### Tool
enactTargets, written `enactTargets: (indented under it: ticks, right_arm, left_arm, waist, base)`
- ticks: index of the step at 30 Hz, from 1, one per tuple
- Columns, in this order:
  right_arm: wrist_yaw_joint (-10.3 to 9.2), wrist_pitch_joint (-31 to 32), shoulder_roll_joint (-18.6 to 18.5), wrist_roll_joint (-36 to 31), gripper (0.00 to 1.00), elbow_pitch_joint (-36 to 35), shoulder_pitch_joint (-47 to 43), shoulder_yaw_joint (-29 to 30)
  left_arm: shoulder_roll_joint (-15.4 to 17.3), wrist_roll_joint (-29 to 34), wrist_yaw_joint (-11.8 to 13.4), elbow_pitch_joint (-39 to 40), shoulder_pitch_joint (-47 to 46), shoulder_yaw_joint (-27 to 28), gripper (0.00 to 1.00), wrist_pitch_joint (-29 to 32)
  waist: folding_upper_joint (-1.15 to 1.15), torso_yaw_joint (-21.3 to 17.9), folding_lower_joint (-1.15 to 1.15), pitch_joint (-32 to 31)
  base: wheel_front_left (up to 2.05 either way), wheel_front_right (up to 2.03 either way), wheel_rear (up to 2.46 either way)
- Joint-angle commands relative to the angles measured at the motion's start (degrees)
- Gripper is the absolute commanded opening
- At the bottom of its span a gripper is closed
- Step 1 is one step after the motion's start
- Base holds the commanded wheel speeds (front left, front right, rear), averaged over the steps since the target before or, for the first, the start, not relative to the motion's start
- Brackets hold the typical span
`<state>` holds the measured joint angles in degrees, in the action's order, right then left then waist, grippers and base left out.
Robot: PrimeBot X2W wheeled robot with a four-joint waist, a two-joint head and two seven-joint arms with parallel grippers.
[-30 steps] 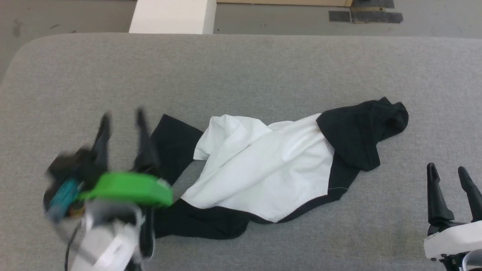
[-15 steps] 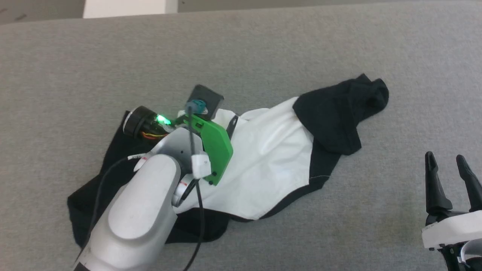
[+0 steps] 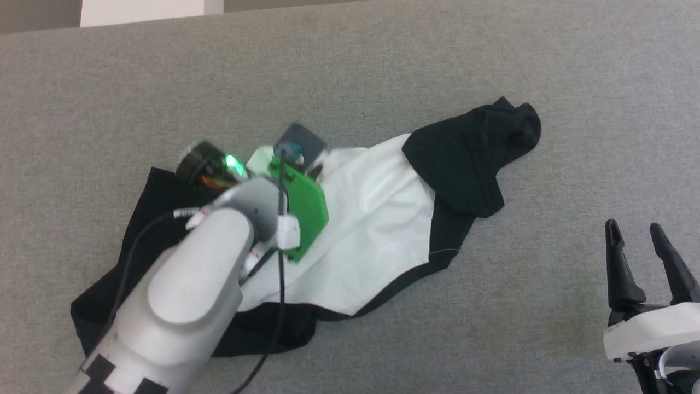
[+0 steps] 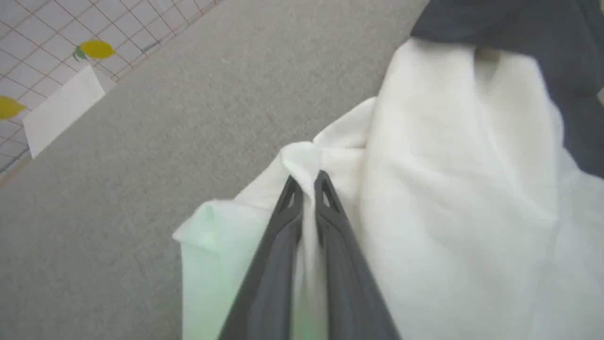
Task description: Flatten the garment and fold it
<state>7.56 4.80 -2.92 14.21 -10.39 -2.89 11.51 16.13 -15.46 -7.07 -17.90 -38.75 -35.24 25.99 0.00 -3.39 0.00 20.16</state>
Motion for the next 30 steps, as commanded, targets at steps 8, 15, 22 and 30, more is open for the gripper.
enactTargets:
  ticks: [8,15,22,30]
  right_arm:
    - [-0.08,-0.68,0.04,0.8,1.0,0.37,1.7,-0.51]
    - [-0.08,-2.22,0.04,1.81,1.0,2.18,3.61,-1.84]
    - [-0.08,-3.35,0.04,1.93,1.0,3.62,4.73,-1.56]
    - [-0.08,-2.77,0.04,0.69,1.0,3.48,4.55,-1.2]
  left_arm:
    - [-1.02,0.03,1.09,7.15,-16.52,7.16,0.0,-11.7]
    - [2.47,1.77,4.73,-3.27,-19.55,11.13,0.91,-15.21]
    - [-0.19,-0.79,6.82,-10.26,-18.4,13.1,1.0,-20.21]
    - [-2.6,-3.43,6.74,-6.33,-17.37,14.5,1.0,-27.55]
  waist:
    - [0.0,-2.12,0.0,2.2]
    - [0.0,-5.27,0.0,5.8]
    - [0.0,-5.77,0.0,7.69]
    - [0.0,-2.64,0.0,4.0]
  base:
    - [0.0,0.0,0.0]
    - [0.0,0.0,0.0]
    - [0.0,0.0,0.0]
    - [0.0,0.0,0.0]
